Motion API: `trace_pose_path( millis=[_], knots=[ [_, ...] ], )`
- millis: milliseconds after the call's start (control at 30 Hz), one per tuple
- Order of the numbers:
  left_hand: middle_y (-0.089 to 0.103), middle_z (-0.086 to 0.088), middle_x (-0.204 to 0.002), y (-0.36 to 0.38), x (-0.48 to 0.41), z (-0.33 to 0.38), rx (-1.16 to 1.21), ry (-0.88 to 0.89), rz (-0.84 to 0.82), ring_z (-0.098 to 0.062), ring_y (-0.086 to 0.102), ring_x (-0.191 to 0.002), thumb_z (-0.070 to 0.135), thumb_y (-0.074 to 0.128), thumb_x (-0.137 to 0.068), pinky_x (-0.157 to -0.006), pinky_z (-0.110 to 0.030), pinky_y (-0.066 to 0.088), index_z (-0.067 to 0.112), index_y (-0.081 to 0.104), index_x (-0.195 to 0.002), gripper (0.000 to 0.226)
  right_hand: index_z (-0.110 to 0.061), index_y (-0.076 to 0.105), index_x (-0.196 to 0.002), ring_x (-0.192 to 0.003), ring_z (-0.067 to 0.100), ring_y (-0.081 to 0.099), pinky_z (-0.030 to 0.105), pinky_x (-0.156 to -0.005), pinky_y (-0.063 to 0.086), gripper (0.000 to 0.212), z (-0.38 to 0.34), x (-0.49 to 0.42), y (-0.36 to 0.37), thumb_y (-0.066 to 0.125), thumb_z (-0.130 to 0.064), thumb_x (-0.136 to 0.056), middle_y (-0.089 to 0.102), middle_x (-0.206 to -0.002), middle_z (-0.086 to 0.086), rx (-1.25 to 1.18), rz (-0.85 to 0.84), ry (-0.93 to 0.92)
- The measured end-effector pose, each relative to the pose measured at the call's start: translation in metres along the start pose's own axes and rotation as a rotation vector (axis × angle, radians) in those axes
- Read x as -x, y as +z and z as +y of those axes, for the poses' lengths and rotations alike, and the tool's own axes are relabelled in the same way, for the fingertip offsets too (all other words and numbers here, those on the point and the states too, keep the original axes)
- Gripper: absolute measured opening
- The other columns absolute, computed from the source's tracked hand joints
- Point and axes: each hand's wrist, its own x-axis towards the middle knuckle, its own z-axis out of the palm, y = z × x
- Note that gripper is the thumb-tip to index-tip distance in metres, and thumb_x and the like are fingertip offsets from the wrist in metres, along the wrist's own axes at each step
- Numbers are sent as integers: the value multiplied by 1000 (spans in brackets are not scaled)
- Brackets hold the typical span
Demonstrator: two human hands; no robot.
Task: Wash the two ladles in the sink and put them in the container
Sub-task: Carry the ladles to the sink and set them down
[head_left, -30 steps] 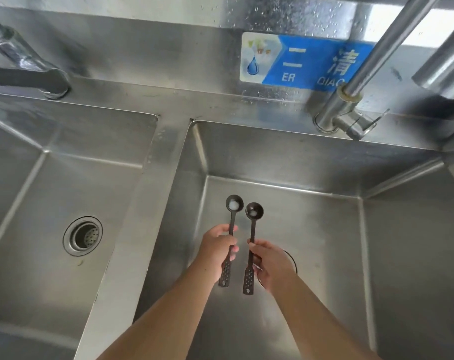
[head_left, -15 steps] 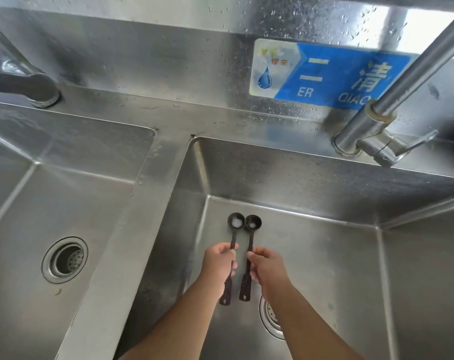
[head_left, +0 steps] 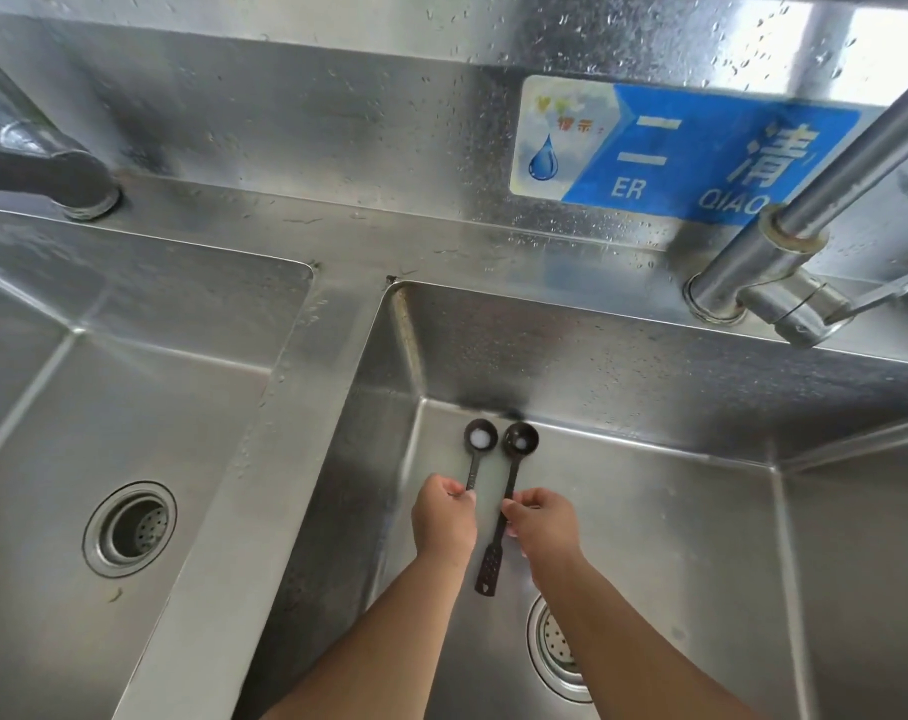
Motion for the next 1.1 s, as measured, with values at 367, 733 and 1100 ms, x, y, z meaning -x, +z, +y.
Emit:
trace_pose_path(
  millis=[367, 733, 1100],
  knots=[
    [66, -2, -73, 3, -13, 9, -202, 97, 66, -20, 59, -65, 20, 67, -89, -54, -27, 39, 12, 63, -81, 12, -9, 68, -82, -48, 17, 60, 38, -63, 57, 9, -6, -5, 2, 65, -14, -90, 69, -61, 8, 201, 57, -97],
    [65, 0, -75, -13, -26, 11, -346, 169, 47, -18, 57, -67, 25, 69, -88, -54, -27, 36, 12, 62, -78, 18, -5, 67, -77, -57, 22, 70, 40, -67, 60, 17, -11, -13, -8, 65, -15, -91, 72, -61, 10, 317, -50, -110],
    [58, 1, -70, -15, -24, 9, -441, 277, 54, -16, 49, -59, 21, 61, -94, -52, -28, 35, 17, 49, -73, 24, -12, 59, -82, -73, 33, 72, 40, -72, 60, 14, -22, -17, -7, 54, -18, -93, 74, -81, 11, 659, -118, -235]
  ],
)
